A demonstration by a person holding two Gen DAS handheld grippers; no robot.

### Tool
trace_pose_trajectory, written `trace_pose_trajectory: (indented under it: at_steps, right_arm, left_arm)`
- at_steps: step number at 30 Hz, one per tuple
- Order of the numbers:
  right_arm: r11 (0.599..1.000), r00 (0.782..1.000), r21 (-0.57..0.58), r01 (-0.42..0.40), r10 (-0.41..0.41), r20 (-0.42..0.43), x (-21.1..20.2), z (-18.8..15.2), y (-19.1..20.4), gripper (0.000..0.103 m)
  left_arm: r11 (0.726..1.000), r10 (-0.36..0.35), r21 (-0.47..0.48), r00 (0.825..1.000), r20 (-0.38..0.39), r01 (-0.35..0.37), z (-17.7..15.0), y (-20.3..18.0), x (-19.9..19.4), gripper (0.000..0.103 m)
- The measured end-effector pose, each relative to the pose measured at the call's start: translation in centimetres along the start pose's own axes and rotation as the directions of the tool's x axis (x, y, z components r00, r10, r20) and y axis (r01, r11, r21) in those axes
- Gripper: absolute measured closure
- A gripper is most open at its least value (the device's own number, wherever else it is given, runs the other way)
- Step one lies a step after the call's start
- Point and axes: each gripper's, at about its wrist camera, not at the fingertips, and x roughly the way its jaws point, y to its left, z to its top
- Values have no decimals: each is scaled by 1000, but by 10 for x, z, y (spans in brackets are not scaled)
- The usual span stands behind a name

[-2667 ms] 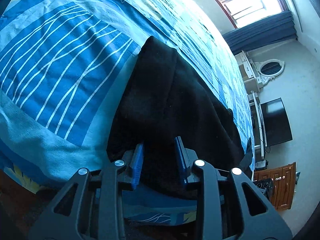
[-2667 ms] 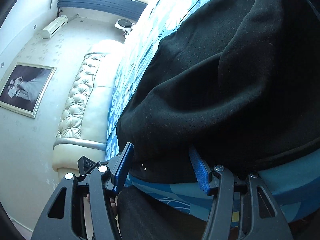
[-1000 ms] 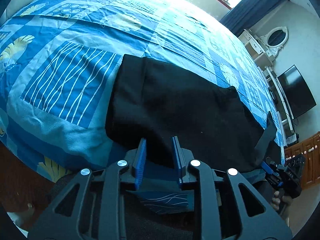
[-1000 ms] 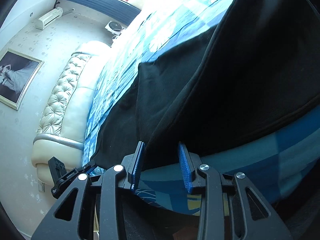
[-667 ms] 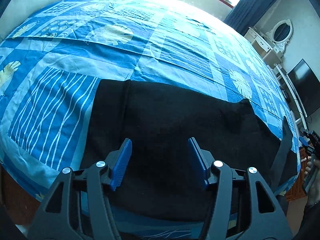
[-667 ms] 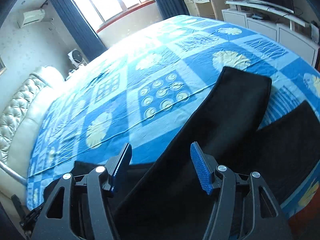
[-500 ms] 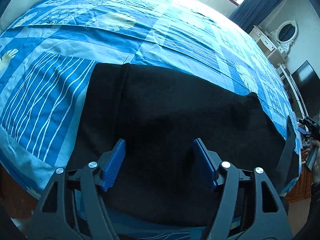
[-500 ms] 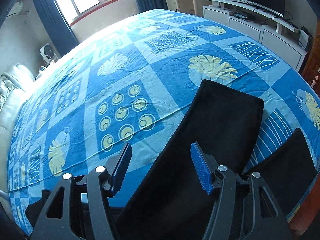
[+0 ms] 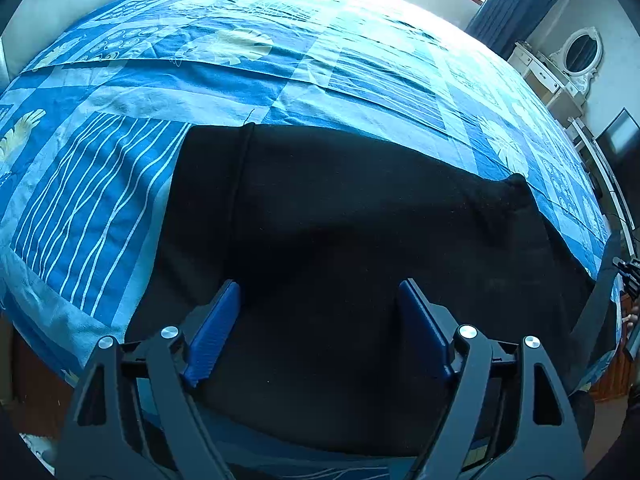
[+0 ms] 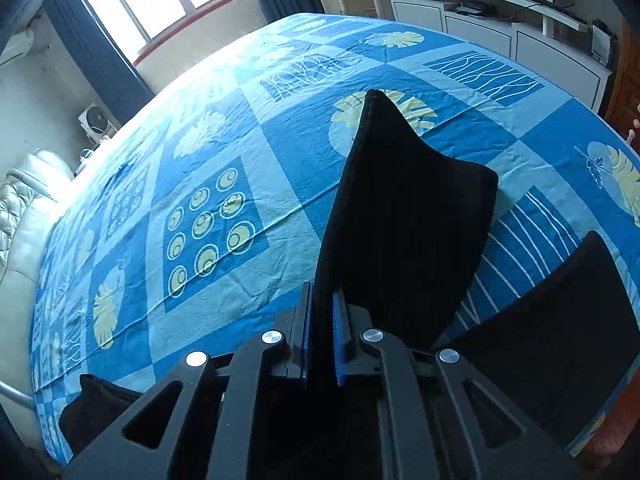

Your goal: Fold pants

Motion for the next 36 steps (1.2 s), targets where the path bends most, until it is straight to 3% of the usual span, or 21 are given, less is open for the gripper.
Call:
trace_pose_trajectory:
  at_steps: [6,12,16,18,20,25,28,29,31,36]
  right_arm:
    - [987,994,143,-79,68,81,-70,-52,-86,94]
    - [945,993,306,-118,119,17,-56,-102,-146,94]
    - [912,980,362,-195,194,41,-54,-103,-155,92]
    - [895,973,385,-228,219,67,-56,-100,-160,86]
    - [880,968,405,-249,221,116,-61,-97,-169,73]
    - [846,959,457,-273,202,199,-57,-87,-191,73]
    - [796,955,532,-290,202,218,-48,-84,-215,73]
    - [785,955,548,-288,197,220,-47,-83,-218,79]
    - [806,960,530,-265,171,219,-52,-79,-215,95]
    - [872,965,446,-204,102,242,-78,-77,-210,97]
  left_arm:
    - [1000,6,-13,1000,0,-6,0,0,0,20]
    - [999,27,-24,1000,0,-27,0,-3,2,17]
    - [999,42,-28,999,5,-42,0,-6,3,17]
    - [999,43,-28,999,8,-43,-1,-6,3,16]
    - [999,43,-25,999,11,-43,-2,-6,3,16]
    - [999,50,-18,999,15,-50,-3,-8,4,15]
    - [999,49,-18,999,14,-49,-2,-8,4,15]
    - [999,47,-19,999,14,-47,-2,-8,4,15]
    - [999,43,-20,999,13,-43,-3,-8,4,15]
    - [999,41,-18,999,16,-40,-3,-7,3,15]
